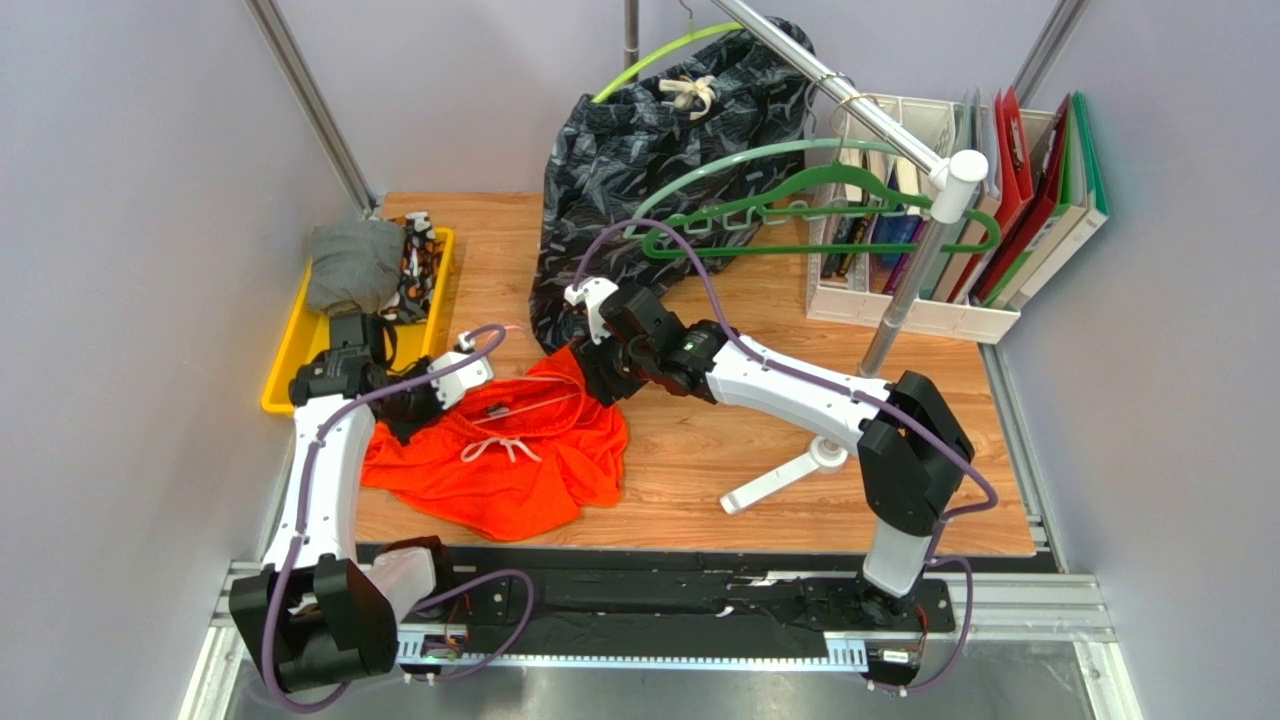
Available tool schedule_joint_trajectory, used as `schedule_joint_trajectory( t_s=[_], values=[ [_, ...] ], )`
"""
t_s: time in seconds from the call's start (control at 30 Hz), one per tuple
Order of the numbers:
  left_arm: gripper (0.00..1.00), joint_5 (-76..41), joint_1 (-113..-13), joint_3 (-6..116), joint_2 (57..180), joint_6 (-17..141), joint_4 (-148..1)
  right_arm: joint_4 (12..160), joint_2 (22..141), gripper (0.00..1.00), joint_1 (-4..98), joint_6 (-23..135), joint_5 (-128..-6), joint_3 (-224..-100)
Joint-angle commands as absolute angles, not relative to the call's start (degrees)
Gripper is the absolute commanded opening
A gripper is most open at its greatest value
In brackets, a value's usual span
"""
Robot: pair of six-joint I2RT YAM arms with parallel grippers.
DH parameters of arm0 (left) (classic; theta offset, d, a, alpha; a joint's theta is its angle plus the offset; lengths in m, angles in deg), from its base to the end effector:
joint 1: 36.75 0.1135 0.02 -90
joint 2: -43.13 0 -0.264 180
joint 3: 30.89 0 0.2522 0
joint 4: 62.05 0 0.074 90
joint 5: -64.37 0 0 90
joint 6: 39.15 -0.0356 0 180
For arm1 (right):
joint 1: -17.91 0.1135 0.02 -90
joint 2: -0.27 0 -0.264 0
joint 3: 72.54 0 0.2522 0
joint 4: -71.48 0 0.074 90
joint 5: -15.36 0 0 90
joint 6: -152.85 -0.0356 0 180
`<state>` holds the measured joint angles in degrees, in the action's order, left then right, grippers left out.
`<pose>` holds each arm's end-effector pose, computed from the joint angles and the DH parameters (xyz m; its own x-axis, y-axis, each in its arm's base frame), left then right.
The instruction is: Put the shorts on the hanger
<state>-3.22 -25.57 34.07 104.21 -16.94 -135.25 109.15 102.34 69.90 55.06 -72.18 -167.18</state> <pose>0.1809 0.0219 0.2616 -0.3906 0.7952 -0.4637 0.8319 0.5206 0.1921 0.2467 0.3182 0.2614 -0.5414 -0.4728 -0.6952 -0.7393 0.6615 0.1258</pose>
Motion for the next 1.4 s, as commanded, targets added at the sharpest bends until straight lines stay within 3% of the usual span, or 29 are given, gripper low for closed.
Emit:
schedule_joint_trajectory(
  t_s=[0.0, 0.13, 0.27, 0.5, 0.77, 0.87, 0.9, 0.97, 1.0, 1.03, 1.17, 1.37],
  values=[
    [0.0, 2.7, -25.3, 37.8, 101.8, -15.6, -138.1, 107.6, 97.7, 0.55, 71.2, 61.2, -70.7, -165.3],
    [0.0, 7.8, -25.2, 38.7, 99.7, -19.3, -141.6, 107.0, 94.3, 0.68, 72.2, 68.3, -68.7, -164.3],
    [0.0, 12.4, -25.3, 39.3, 97.9, -21.9, -144.0, 102.3, 90.9, 0.73, 73.9, 75.5, -68.7, -161.6],
    [0.0, 15.1, -25.3, 41.4, 97.3, -23.8, -147.0, 91.3, 87.3, 0.72, 78.9, 87.2, -69.4, -156.3],
    [0.0, 20.6, -25.3, 42.7, 93.8, -24.9, -151.4, 83.8, 89.9, 0.66, 81.8, 92.9, -72.7, -158.5],
    [0.0, 21.7, -25.2, 42.7, 92.3, -24.4, -151.8, 83.5, 90.7, 0.57, 82.2, 93.3, -72.9, -160.2],
    [0.0, 22.1, -25.3, 42.8, 92.3, -23.9, -151.6, 83.5, 90.7, 0.46, 82.2, 93.9, -72.2, -160.6],
    [0.02, 23.5, -25.3, 43.7, 92.2, -21.6, -151.5, 83.7, 90.7, 0.34, 82.5, 94.5, -71.8, -161.1],
    [0.13, 25.7, -25.2, 45.0, 92.3, -19.2, -151.7, 83.8, 90.5, 0.1, 82.9, 96.1, -70.6, -161.1],
    [0.16, 26.8, -25.3, 45.7, 92.3, -18.4, -151.8, 83.8, 90.5, 0.0, 82.8, 96.6, -70.7, -161.4],
    [0.33, 26.0, -25.3, 47.7, 92.7, -16.2, -151.8, 87.1, 89.4, 0.0, 82.7, 97.1, -71.4, -163.8],
    [0.43, 19.9, -23.8, 51.1, 96.9, -16.7, -155.4, 91.0, 85.5, 0.0, 82.7, 102.7, -71.3, -165.0]
  ],
)
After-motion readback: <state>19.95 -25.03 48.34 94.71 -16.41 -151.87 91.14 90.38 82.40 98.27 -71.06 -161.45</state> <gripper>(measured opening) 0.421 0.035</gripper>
